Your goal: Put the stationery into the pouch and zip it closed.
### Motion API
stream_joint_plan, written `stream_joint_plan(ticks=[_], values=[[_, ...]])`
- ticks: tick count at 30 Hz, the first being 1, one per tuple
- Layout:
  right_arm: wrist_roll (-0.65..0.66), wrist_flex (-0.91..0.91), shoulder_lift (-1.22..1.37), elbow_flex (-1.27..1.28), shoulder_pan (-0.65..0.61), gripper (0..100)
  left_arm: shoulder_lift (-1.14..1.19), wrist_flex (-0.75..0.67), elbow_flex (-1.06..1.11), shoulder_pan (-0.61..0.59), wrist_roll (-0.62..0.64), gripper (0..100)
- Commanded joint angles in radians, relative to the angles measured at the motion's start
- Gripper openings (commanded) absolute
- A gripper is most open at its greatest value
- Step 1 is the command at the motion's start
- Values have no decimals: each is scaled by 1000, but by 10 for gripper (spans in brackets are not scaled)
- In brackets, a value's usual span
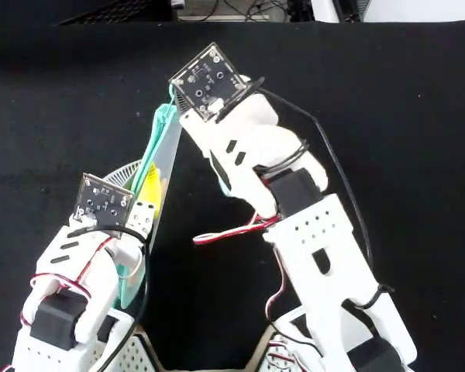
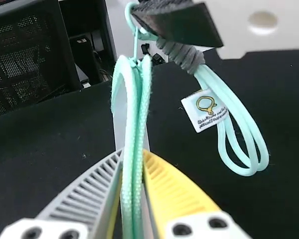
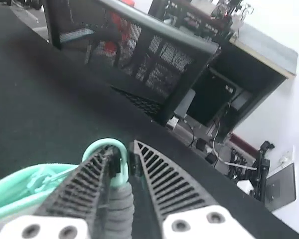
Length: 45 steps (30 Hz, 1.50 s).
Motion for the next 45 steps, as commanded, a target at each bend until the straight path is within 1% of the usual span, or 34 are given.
stream_joint_plan(ticks=[1, 4, 7, 12, 15, 18, 21, 23, 26, 33, 37, 40, 45], values=[[5, 43, -88, -122, 60, 12, -8, 15, 2, 2, -5, 29], [6, 133, -154, -137, 3, 12, -9, 11, -5, 2, -3, 29], [6, 184, -217, -137, -57, 12, -11, 17, -28, 2, -2, 29], [9, 221, -282, -139, -100, 12, -11, 17, -59, -5, -2, 29], [61, 249, -295, -137, -127, 12, -6, 9, -76, 2, -2, 30], [74, 296, -297, -136, -160, 12, -5, -34, -77, 4, -2, 35], [74, 345, -300, -131, -215, 12, -3, -46, -48, 4, 6, 108], [74, 374, -302, -131, -255, 12, -11, -46, -5, 4, 46, 149], [74, 397, -303, -131, -301, 12, -12, -44, 24, 4, 64, 159], [72, 443, -311, -147, -325, 12, -43, 58, -76, 4, 64, 159], [71, 450, -364, -148, -325, 12, -89, 60, -81, 4, 64, 159], [74, 500, -407, -151, -330, 12, -106, 57, -82, 4, 64, 159], [75, 578, -444, -148, -407, 12, -107, 52, -77, 2, 66, 159]])
